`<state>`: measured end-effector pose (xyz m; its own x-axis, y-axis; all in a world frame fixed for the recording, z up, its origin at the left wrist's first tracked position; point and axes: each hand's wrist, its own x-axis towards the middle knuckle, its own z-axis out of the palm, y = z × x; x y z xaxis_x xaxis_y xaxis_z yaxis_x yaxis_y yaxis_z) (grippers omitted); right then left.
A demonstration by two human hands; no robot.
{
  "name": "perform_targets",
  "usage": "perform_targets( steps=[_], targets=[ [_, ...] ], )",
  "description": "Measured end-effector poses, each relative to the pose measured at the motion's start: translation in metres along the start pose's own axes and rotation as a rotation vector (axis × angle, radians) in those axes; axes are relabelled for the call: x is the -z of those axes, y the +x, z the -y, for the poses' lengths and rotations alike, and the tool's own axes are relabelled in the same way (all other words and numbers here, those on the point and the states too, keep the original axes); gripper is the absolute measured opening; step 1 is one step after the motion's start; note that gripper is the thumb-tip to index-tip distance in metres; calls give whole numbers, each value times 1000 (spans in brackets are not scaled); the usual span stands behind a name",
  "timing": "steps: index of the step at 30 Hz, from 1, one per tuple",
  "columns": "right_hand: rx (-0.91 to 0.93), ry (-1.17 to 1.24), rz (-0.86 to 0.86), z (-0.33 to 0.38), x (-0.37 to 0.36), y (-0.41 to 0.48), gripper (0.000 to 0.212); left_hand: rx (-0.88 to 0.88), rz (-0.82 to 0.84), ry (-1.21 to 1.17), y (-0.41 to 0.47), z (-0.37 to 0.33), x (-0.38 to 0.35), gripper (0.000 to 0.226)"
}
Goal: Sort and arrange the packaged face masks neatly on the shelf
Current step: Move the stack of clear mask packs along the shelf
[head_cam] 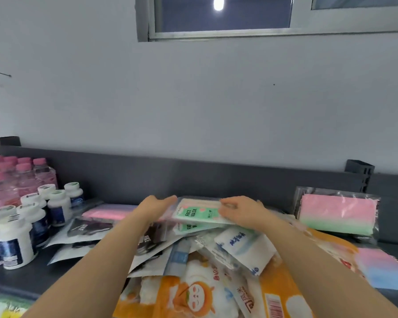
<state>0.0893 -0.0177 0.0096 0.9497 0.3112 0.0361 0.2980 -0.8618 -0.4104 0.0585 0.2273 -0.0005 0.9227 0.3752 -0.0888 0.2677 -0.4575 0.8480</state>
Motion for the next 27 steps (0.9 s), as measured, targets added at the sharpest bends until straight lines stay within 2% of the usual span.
perform_targets(
  steps=[4, 8, 12, 14, 16, 19, 21, 23, 27],
  targets=[
    [-24, 153, 2, -2, -5, 5, 40, 13, 61, 8, 13, -1, 1, 60],
    [-11, 195, -55, -3, -6, 5, 34, 54, 202, -262, 21, -3, 1, 43],
    [-19, 222, -131, -2, -5, 7, 33, -47, 241, -423, 25, 4, 2, 35],
    [-40, 170, -207, -4, -3, 9, 42, -93, 250, -505, 24, 7, 2, 30],
    [-72, 183, -274, -5, -2, 11, 61, -146, 261, -590, 22, 11, 4, 31],
    [-151, 430, -302, 6, -4, 14, 93, -227, 229, -692, 19, 21, 16, 35],
    [-156, 646, -296, 16, -6, 17, 106, -273, 210, -738, 18, 28, 27, 35],
    [-128, 765, -288, 29, -10, 21, 108, -305, 173, -725, 19, 37, 39, 33],
    [-103, 801, -286, 67, -23, 36, 99, -304, -19, -487, 32, 57, 72, 31]
  ],
)
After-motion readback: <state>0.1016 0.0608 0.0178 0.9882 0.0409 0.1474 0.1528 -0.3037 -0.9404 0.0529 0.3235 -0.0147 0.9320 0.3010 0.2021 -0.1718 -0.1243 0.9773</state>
